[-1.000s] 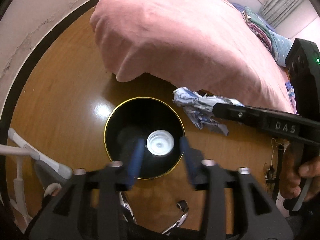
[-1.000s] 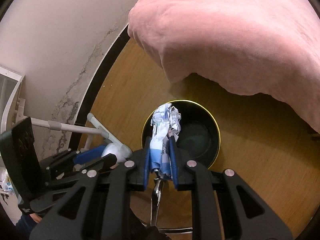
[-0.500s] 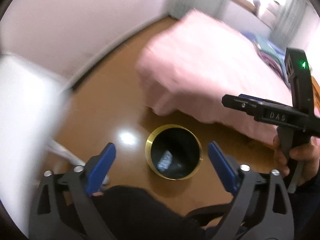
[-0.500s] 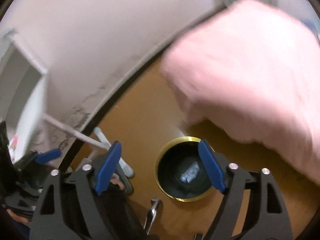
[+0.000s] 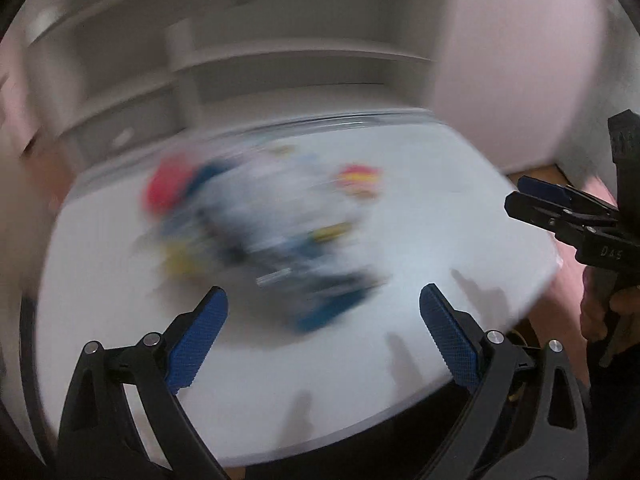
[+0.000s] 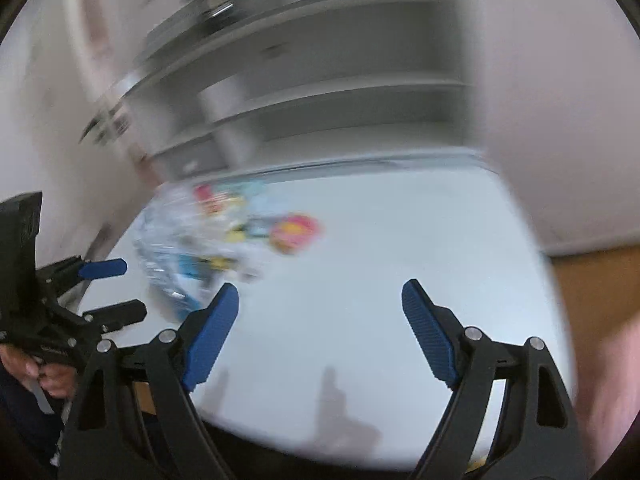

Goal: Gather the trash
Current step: 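Grasp the blue-white snack bag with the left tool while the right tool grasps the clear plastic bag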

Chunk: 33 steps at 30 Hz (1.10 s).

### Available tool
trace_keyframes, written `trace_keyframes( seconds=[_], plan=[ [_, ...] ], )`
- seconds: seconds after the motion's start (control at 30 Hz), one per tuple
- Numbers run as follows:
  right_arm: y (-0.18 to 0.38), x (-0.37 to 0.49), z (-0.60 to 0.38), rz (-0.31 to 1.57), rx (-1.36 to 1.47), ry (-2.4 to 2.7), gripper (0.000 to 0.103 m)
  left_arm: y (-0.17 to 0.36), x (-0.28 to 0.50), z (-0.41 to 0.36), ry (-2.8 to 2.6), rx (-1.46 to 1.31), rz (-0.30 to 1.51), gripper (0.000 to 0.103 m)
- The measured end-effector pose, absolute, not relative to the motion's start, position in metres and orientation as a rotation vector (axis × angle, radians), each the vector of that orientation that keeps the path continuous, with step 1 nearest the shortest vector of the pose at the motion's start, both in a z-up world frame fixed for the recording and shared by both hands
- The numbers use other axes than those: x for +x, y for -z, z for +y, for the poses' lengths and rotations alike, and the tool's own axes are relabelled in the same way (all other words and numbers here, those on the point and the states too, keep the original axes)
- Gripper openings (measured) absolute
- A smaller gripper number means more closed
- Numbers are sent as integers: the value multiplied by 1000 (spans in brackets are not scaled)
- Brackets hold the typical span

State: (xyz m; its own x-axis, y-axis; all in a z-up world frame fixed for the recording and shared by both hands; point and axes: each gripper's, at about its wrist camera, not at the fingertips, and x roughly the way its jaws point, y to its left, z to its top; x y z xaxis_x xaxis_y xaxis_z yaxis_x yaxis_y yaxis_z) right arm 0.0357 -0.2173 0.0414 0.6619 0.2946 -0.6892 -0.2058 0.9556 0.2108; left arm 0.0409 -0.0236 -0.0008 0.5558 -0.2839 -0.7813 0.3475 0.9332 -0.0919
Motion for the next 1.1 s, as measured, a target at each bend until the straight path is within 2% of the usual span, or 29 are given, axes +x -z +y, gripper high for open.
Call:
trace_keyframes(
  seconds=[0.17,0.37,0.4,0.43,0.47,0.5,0.53,0.6,0.87,0.9,0.93,0.97,1.03,1.1],
  plan=[
    [-20,95,-146,872,-55,-421,81,17,48,32,302,-90,970,94],
    [-1,124,-115,931,-147,-516,73,34,61,24,343,-152,1010,94],
    [0,129,-113,935,-149,-526,66,36,64,17,346,-155,1014,94],
    [1,134,-110,942,-145,-538,52,37,68,12,349,-160,1020,94],
    [1,140,-109,956,-135,-557,43,38,74,9,356,-167,1028,94],
    [1,142,-109,959,-131,-556,15,39,80,6,355,-170,1036,94],
    [-2,142,-113,948,-114,-548,10,42,83,1,350,-172,1041,94],
    [-14,141,-122,914,-73,-548,7,40,91,-6,347,-185,1041,94],
    [-51,118,-172,815,50,-493,7,39,107,-30,307,-137,1036,93],
    [-54,113,-178,808,58,-484,7,39,104,-29,301,-131,1029,87],
    [-56,107,-184,800,69,-475,7,39,103,-30,300,-127,1024,68],
    [-57,104,-188,795,78,-466,7,38,104,-32,294,-118,1025,58],
    [-61,94,-201,782,103,-441,7,33,100,-33,295,-125,1013,26],
    [-66,81,-217,760,130,-405,7,24,91,-27,302,-126,980,19]
  ],
)
